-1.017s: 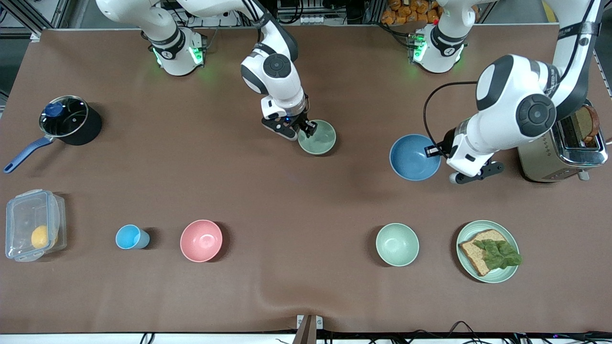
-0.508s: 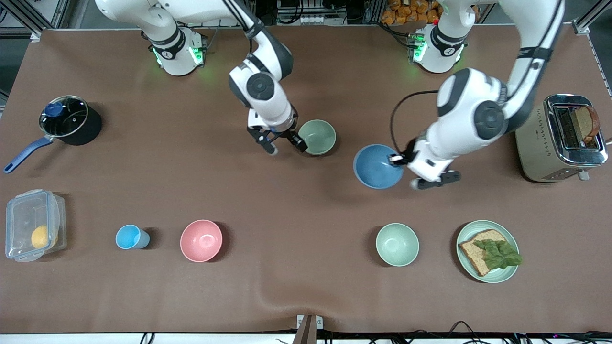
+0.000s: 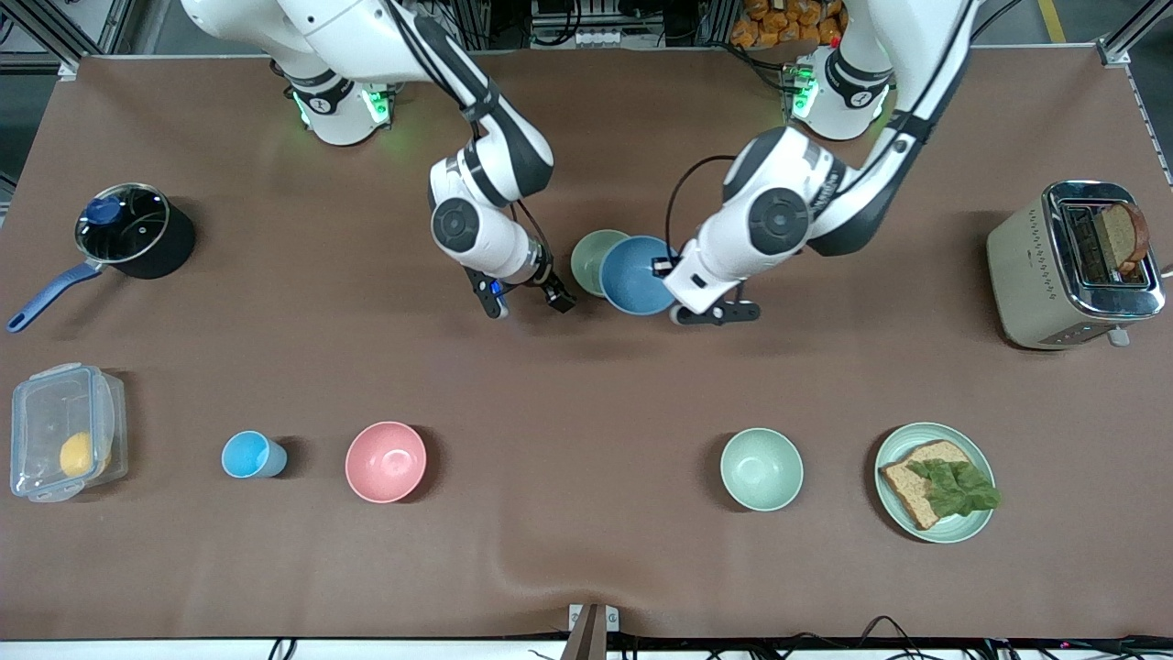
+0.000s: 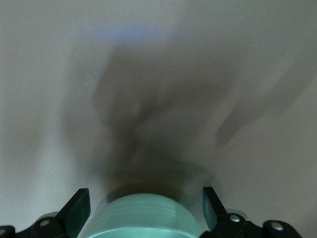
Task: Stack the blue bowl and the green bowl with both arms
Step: 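Lower the blue bowl into the green bowl and open the left gripper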
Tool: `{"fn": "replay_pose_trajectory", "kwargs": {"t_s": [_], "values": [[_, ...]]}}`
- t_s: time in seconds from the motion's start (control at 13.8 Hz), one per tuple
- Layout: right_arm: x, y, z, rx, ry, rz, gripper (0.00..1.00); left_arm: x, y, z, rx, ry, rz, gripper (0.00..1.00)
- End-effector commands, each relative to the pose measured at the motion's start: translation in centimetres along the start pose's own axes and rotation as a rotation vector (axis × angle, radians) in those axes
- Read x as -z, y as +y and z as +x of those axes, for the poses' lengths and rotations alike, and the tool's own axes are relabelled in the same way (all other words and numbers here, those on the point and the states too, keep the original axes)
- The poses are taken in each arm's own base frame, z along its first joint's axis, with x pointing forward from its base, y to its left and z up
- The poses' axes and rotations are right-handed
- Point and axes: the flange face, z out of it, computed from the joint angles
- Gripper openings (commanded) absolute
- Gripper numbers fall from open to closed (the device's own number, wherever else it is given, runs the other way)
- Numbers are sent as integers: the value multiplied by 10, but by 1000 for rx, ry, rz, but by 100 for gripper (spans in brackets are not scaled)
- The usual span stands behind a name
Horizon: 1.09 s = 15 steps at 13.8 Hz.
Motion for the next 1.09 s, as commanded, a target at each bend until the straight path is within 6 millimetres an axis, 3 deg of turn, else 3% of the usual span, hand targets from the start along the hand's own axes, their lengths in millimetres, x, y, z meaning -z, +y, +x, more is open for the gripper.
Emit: {"fn": "replay_pose_trajectory", "kwargs": {"t_s": [0.0,0.15,0.44,0.87,0.94,1.02], "values": [[-12,6,4,-2,-53,27,100,-22,16,-4,-11,-34,-3,0],[-22,8,6,-2,-37,35,100,-36,24,-9,-29,-54,9,0],[-22,8,12,-14,-40,31,100,-62,33,-14,-47,-89,24,0],[-20,7,12,-15,-42,34,100,-86,37,6,-57,-113,20,0],[-20,7,12,-15,-42,32,100,-89,37,5,-62,-117,22,9],[-20,7,12,-15,-42,32,100,-94,35,7,-63,-125,24,37]]}}
